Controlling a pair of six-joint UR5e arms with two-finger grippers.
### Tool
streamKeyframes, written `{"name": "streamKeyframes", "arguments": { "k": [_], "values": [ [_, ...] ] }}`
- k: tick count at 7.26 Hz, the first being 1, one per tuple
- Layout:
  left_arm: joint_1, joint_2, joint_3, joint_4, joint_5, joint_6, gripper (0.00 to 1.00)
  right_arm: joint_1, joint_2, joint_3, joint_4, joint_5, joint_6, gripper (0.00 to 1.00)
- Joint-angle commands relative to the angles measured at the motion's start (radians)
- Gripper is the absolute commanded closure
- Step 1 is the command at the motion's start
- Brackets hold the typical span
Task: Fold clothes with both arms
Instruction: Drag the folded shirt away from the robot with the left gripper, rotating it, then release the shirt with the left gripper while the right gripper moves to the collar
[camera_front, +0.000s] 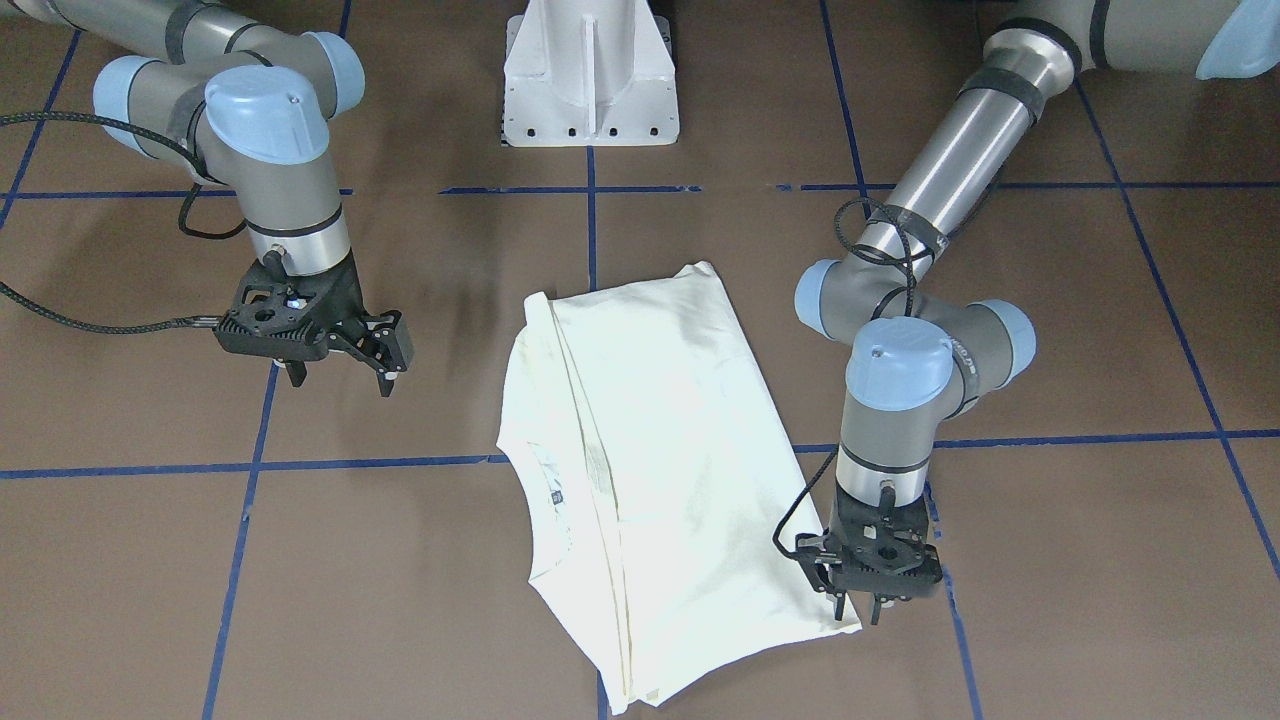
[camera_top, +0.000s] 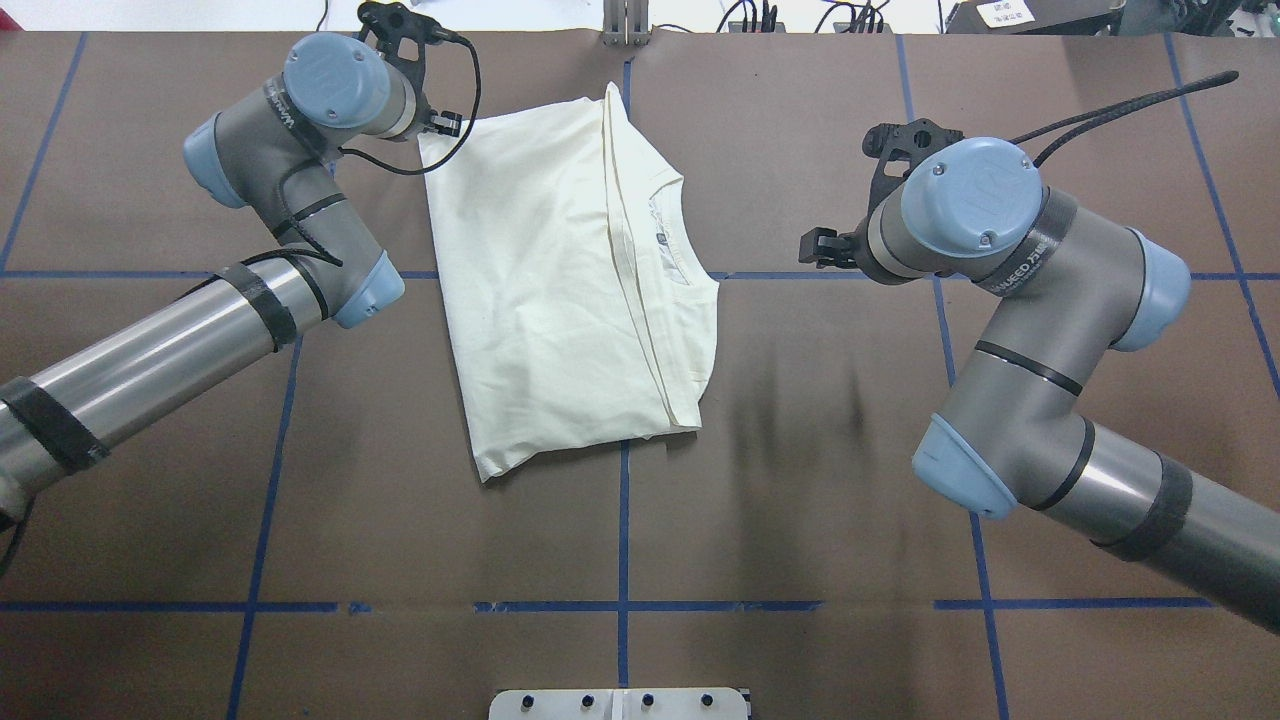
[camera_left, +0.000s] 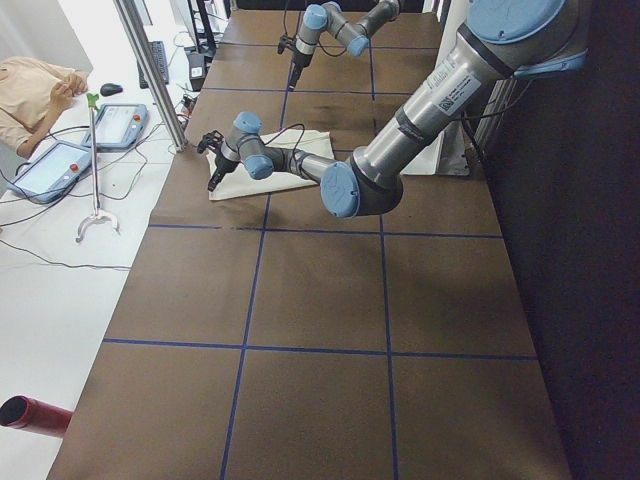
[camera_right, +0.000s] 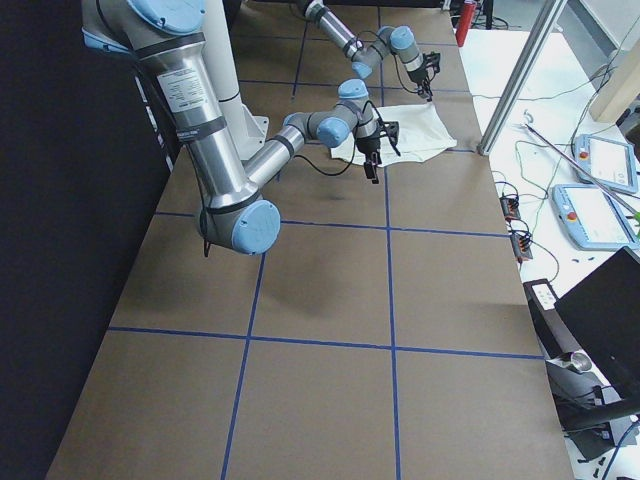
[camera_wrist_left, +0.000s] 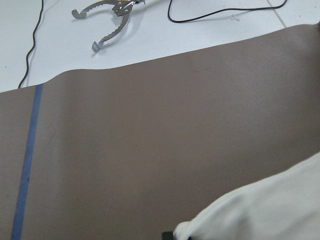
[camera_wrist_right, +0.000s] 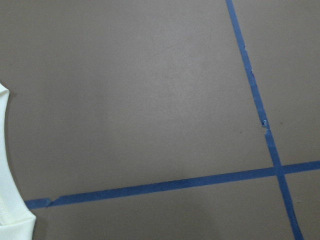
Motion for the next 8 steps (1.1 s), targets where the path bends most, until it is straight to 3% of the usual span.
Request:
{"name": "streamKeyframes", "arguments": {
  "k": [1, 2, 3, 4, 8],
  "values": [
    [-0.068, 0.104, -0.113, -0.019, -0.158, 0.092, 0.0, -0.048, 0.025, -0.061, 0.144, -0.006, 0.154, 0.03],
    [-0.075, 0.174, -0.215, -0.019, -0.196, 0.107, 0.0, -0.071, 0.065, -0.12, 0.214, -0.009, 0.207, 0.1],
    [-0.074, 0.196, -0.249, -0.022, -0.198, 0.11, 0.0, -0.088, 0.12, -0.176, 0.228, -0.011, 0.282, 0.3],
    [-0.074, 0.197, -0.25, -0.023, -0.198, 0.11, 0.0, -0.108, 0.145, -0.217, 0.223, -0.012, 0.318, 0.37],
    [-0.074, 0.198, -0.25, -0.023, -0.196, 0.107, 0.0, -0.141, 0.235, -0.354, 0.199, -0.08, 0.332, 0.43]
  ]
}}
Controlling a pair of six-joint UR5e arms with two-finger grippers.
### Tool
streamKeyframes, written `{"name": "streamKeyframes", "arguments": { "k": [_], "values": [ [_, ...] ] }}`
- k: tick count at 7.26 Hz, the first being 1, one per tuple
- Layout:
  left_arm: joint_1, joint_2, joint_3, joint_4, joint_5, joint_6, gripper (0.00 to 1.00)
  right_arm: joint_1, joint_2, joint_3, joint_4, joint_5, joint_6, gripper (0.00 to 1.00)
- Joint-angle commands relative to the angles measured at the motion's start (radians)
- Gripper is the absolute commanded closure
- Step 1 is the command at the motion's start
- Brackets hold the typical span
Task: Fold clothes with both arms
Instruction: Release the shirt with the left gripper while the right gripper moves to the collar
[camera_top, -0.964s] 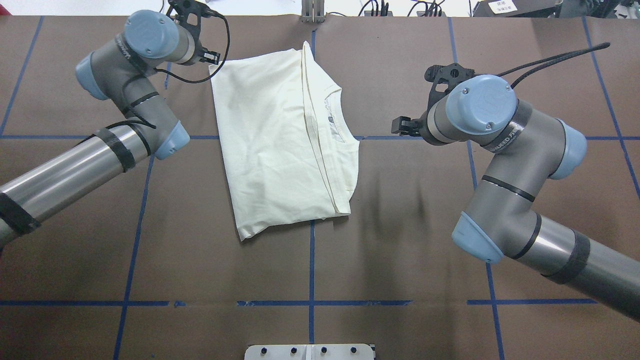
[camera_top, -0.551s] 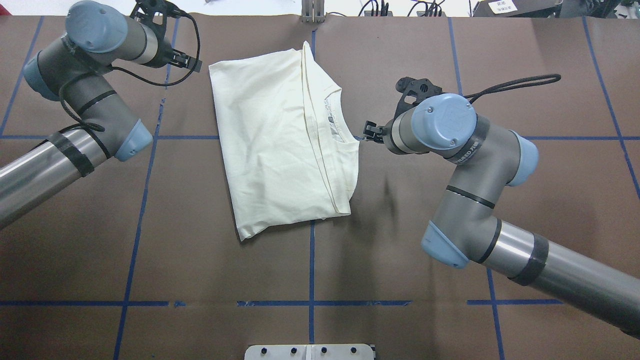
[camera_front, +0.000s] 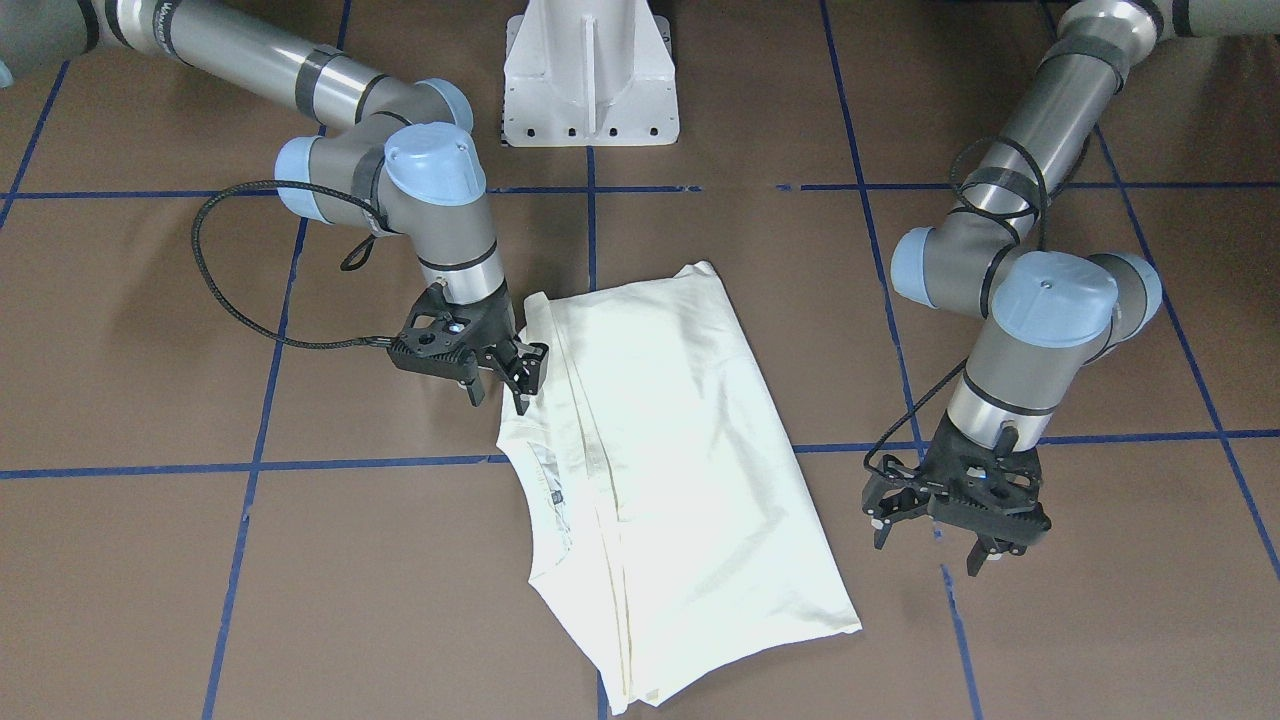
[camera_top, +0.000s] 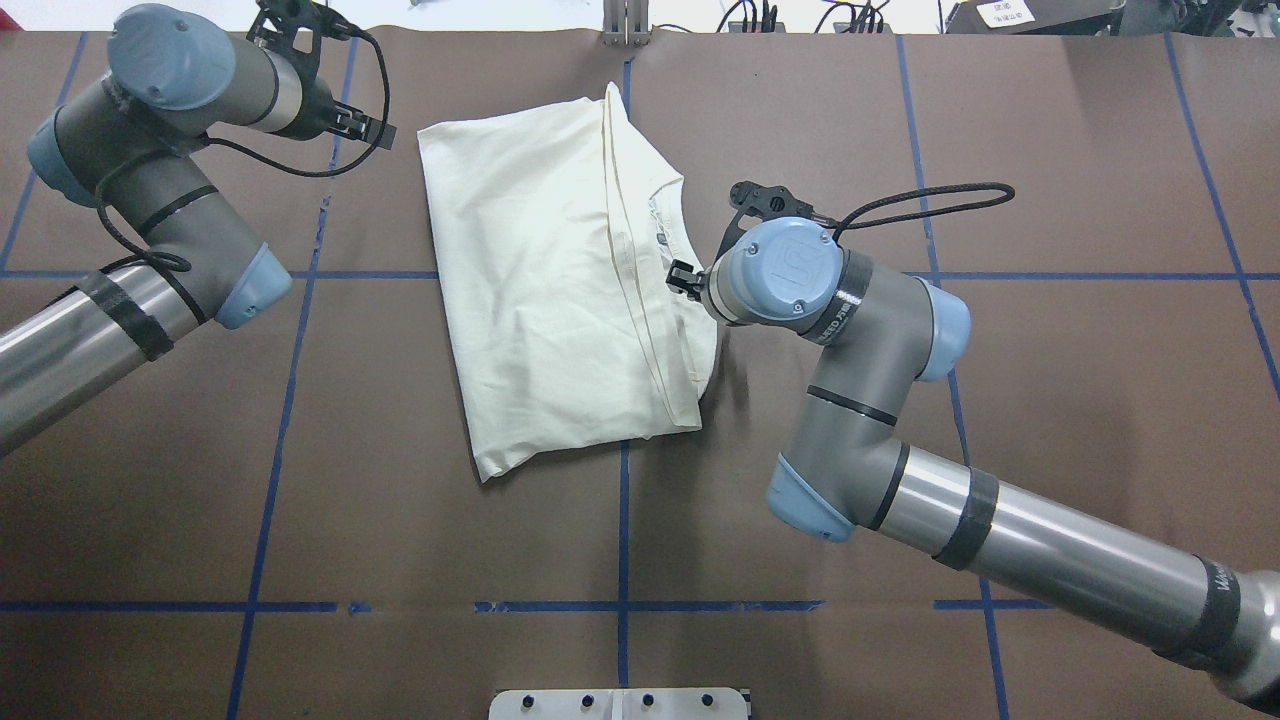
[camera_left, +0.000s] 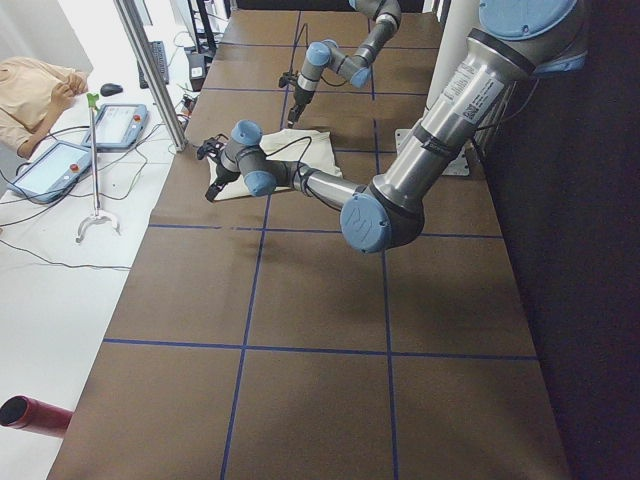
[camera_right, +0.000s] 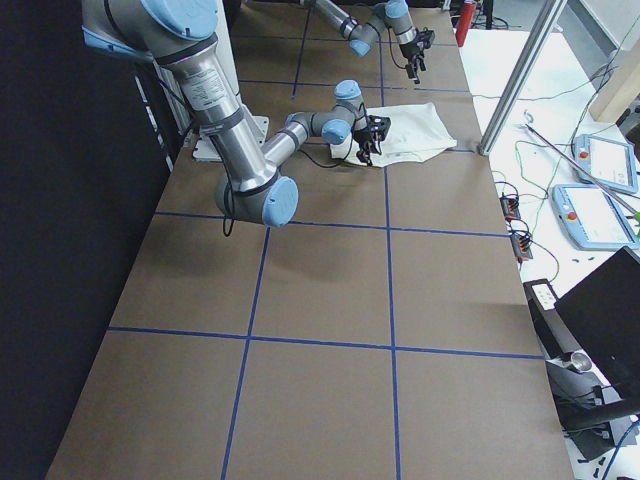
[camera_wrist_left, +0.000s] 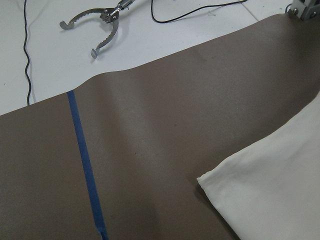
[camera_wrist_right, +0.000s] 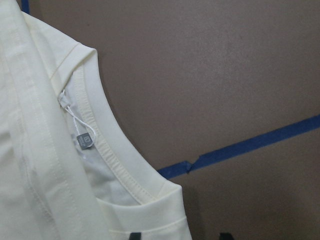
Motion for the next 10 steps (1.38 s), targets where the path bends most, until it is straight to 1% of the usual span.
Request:
{"name": "streamKeyframes", "arguments": {
  "k": [1, 3, 8, 9, 10],
  "values": [
    [0.001, 0.0, 0.0, 0.0, 0.001, -0.003, 0.0, -0.006, 0.022, -0.036, -0.033, -0.023, 0.003, 0.45],
    [0.001, 0.0, 0.0, 0.0, 0.001, -0.005, 0.0, -0.011, 0.025, -0.036, -0.033, -0.027, 0.004, 0.49],
    [0.001, 0.0, 0.0, 0.0, 0.001, -0.005, 0.0, -0.037, 0.022, -0.036, -0.034, -0.058, 0.004, 0.49],
    [0.003, 0.0, 0.0, 0.0, 0.001, -0.006, 0.0, -0.037, 0.023, -0.036, -0.034, -0.058, 0.004, 0.66],
    [0.003, 0.0, 0.0, 0.0, 0.001, -0.008, 0.0, -0.037, 0.022, -0.036, -0.034, -0.058, 0.006, 0.91]
  ]
}}
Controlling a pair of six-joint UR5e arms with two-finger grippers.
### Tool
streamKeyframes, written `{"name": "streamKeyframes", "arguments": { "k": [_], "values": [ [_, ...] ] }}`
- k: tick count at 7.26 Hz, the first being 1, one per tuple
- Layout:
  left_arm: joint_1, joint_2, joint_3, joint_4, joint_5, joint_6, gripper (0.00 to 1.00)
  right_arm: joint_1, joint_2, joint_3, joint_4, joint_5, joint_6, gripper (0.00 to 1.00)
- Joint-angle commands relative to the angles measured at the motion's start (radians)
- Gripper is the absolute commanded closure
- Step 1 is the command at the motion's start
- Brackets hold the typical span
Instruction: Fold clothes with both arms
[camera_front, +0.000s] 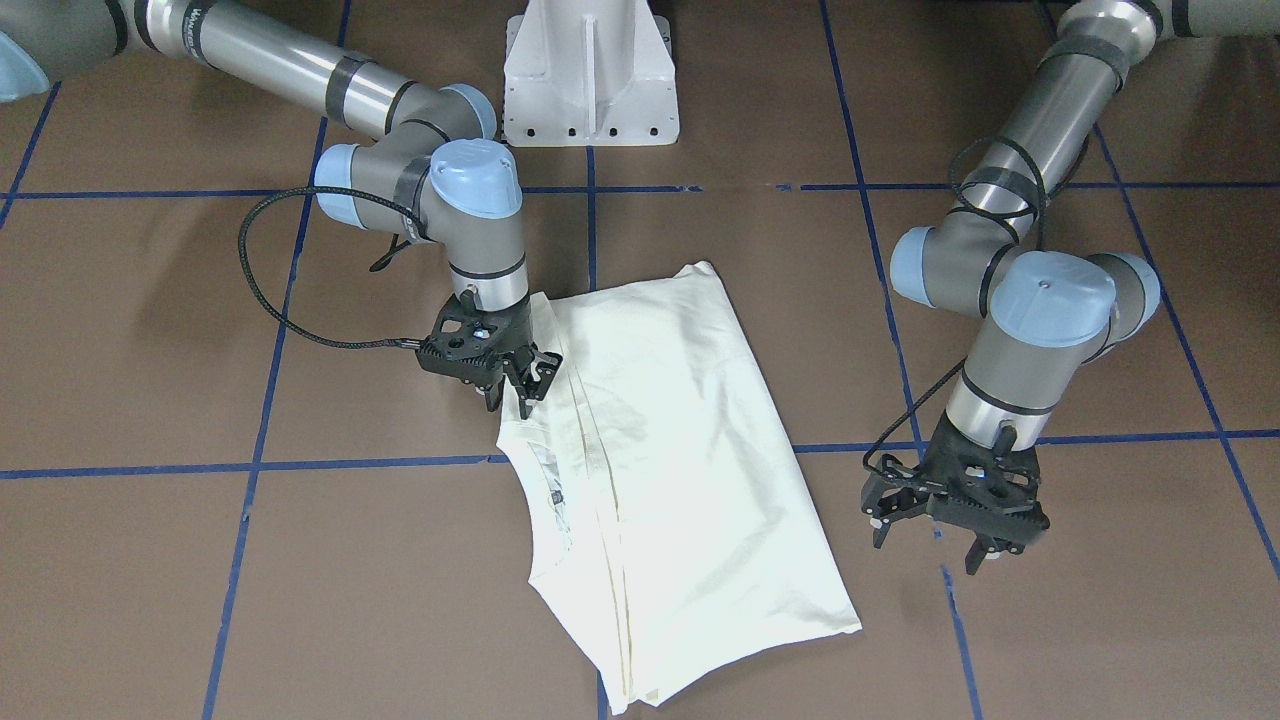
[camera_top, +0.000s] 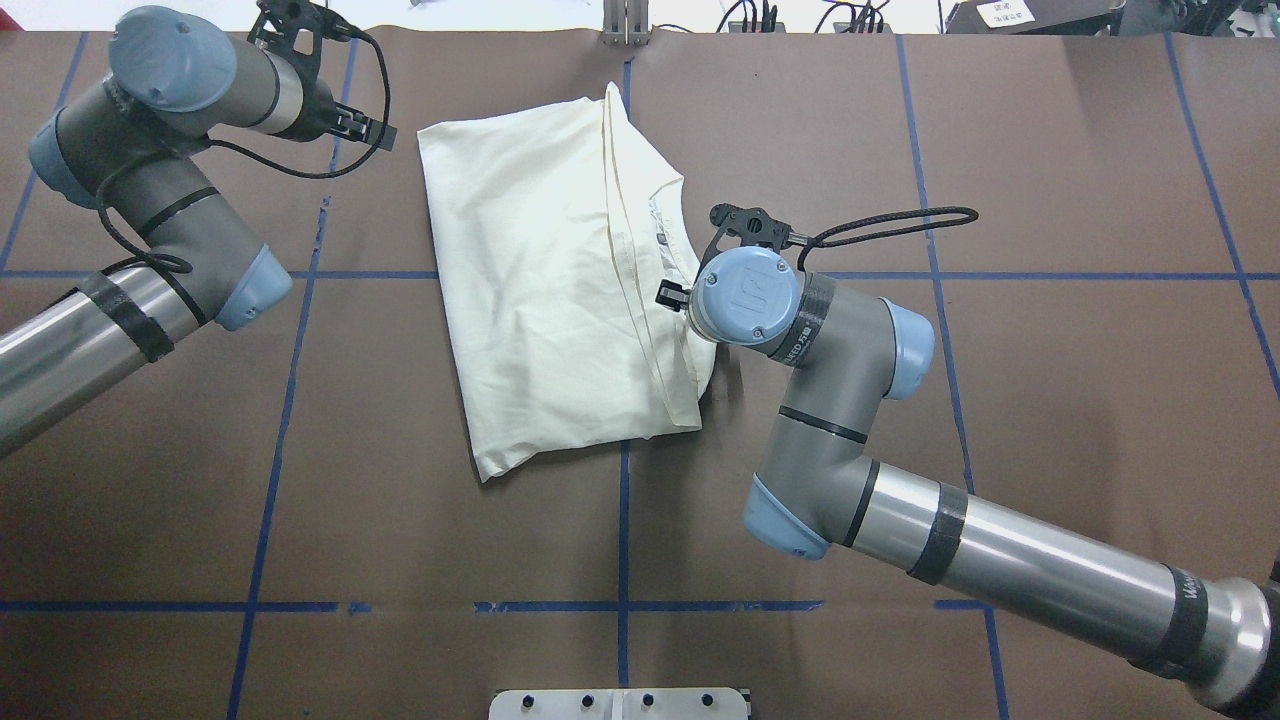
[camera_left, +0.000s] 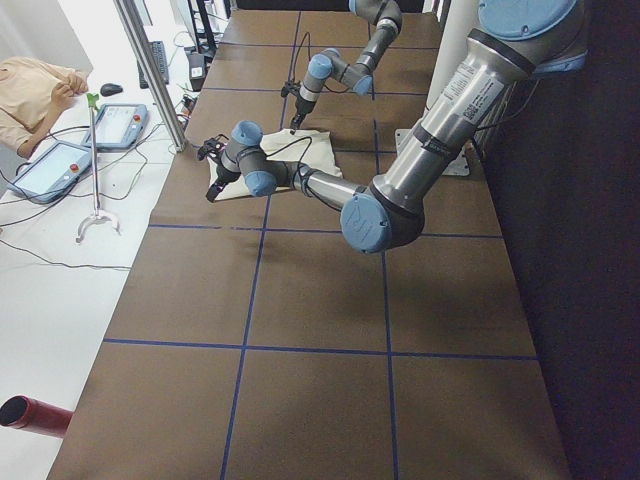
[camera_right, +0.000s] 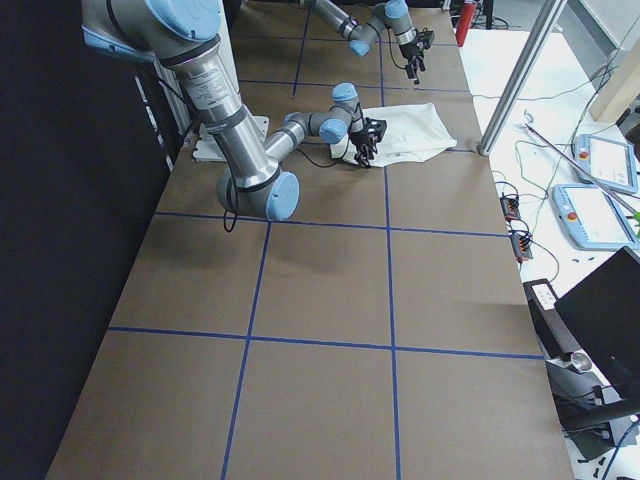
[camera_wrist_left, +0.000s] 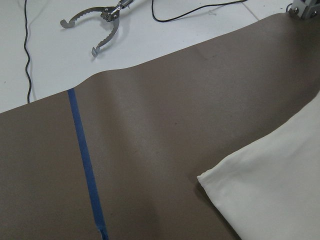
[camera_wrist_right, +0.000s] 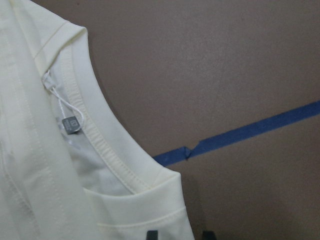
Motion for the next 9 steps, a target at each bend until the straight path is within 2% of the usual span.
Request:
{"name": "streamKeyframes", "arguments": {
  "k": [1, 4, 6, 9],
  "values": [
    [0.002, 0.0, 0.0, 0.0, 0.0, -0.002, 0.0, -0.001, -0.001, 0.0, 0.0, -0.001, 0.001, 1.0],
    [0.004, -0.002, 0.0, 0.0, 0.0, -0.006, 0.0, 0.001, -0.019, 0.053, -0.028, -0.001, 0.0, 1.0],
    [0.005, -0.002, -0.002, -0.002, 0.0, -0.008, 0.0, -0.033, -0.125, 0.183, -0.026, -0.011, 0.001, 1.0],
    [0.005, -0.003, -0.003, -0.002, 0.0, -0.006, 0.0, -0.077, -0.237, 0.313, -0.026, -0.062, 0.0, 1.0]
  ]
}}
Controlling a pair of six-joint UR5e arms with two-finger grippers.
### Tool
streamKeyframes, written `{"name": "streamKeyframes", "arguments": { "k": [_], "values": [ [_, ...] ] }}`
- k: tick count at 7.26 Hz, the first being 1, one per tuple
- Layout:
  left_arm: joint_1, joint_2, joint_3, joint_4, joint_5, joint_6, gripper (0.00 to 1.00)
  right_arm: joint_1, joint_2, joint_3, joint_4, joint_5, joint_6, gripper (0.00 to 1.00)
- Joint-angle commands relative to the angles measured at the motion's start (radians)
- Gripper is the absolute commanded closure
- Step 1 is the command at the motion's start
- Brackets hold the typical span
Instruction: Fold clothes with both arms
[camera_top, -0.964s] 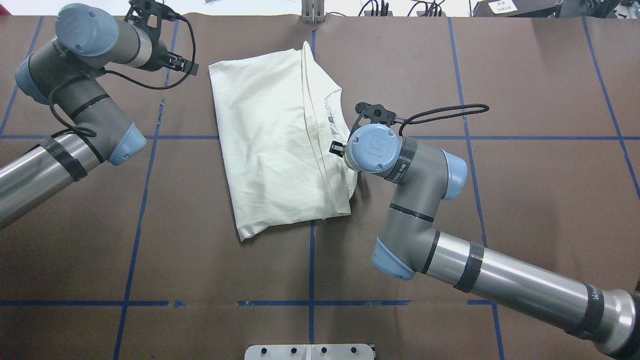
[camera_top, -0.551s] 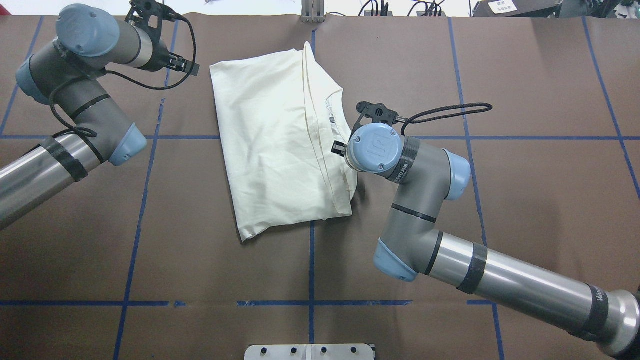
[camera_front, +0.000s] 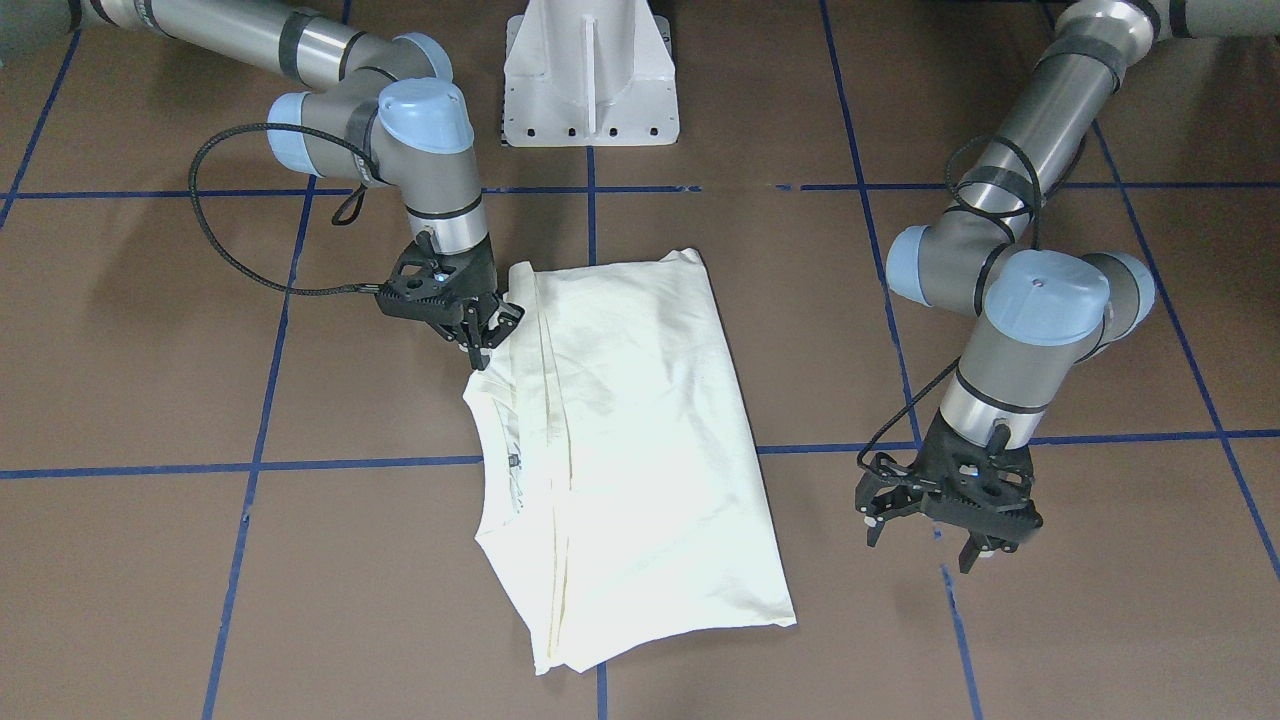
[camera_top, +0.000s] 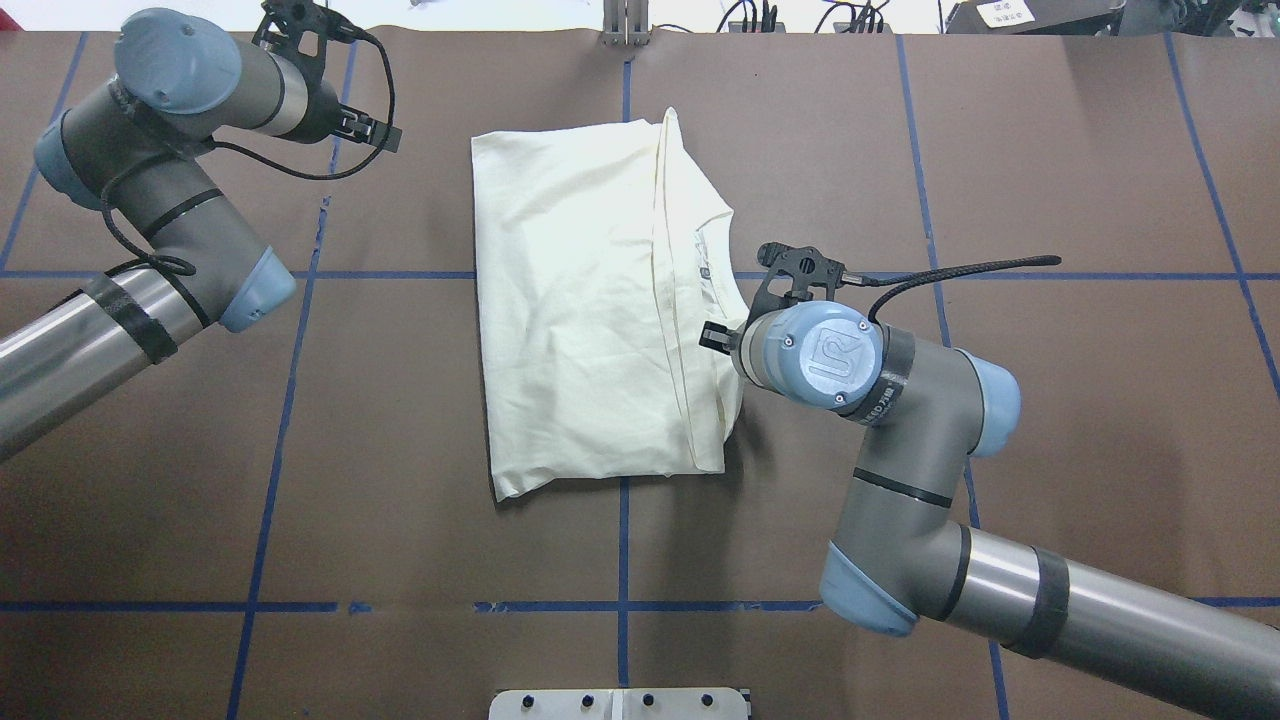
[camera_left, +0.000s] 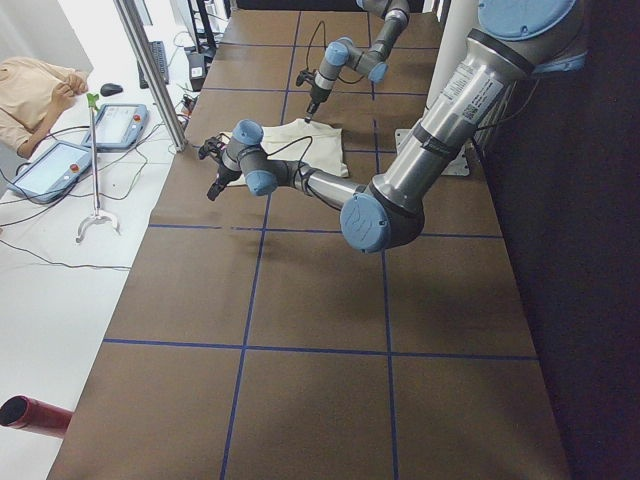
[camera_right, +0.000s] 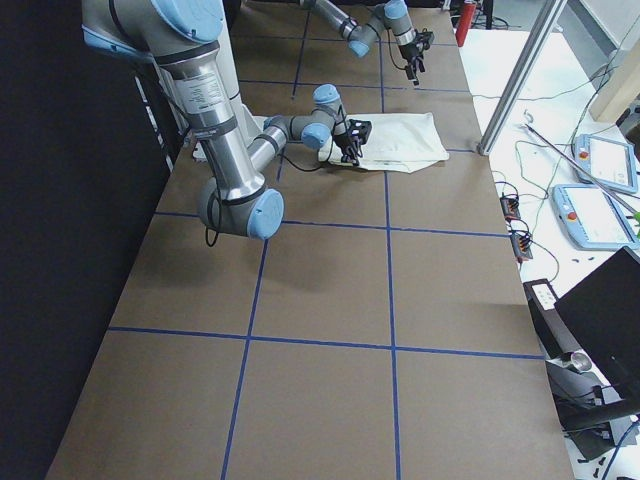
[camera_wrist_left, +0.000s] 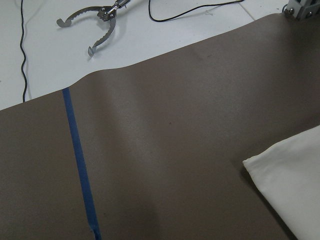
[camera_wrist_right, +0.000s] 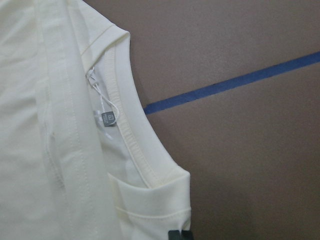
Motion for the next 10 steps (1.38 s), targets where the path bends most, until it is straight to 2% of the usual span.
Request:
{"name": "streamKeyframes", "arguments": {
  "k": [1, 2, 3, 5, 6, 7, 8, 9, 10],
  "values": [
    [0.002, -0.001, -0.004, 0.0, 0.0, -0.001, 0.0, -0.039, -0.053, 0.051, 0.0, -0.041, 0.0, 1.0],
    [0.002, 0.001, -0.004, 0.0, 0.0, 0.0, 0.0, -0.044, -0.055, 0.051, 0.0, -0.041, -0.015, 0.01],
    [0.002, 0.001, -0.004, 0.0, 0.0, 0.0, 0.0, -0.044, -0.055, 0.054, -0.001, -0.041, -0.052, 0.0],
    [0.002, 0.001, -0.012, 0.001, 0.0, -0.001, 0.0, -0.063, -0.07, 0.096, -0.003, -0.053, -0.272, 0.0],
    [0.002, 0.001, -0.012, 0.001, 0.0, -0.001, 0.0, -0.138, -0.081, 0.114, -0.005, -0.152, -0.347, 0.0],
    [0.002, 0.003, -0.012, 0.001, 0.0, -0.001, 0.0, -0.212, -0.079, 0.116, -0.008, -0.296, -0.425, 0.0],
    [0.003, 0.001, -0.012, 0.001, 0.0, -0.001, 0.0, -0.253, -0.066, 0.117, -0.065, -0.382, -0.472, 0.0],
    [0.003, 0.001, -0.012, 0.001, 0.0, -0.001, 0.0, -0.283, -0.064, 0.146, -0.127, -0.391, -0.489, 0.16],
    [0.003, 0.001, -0.012, 0.001, 0.0, -0.001, 0.0, -0.301, -0.064, 0.149, -0.133, -0.393, -0.518, 0.29]
  ]
}}
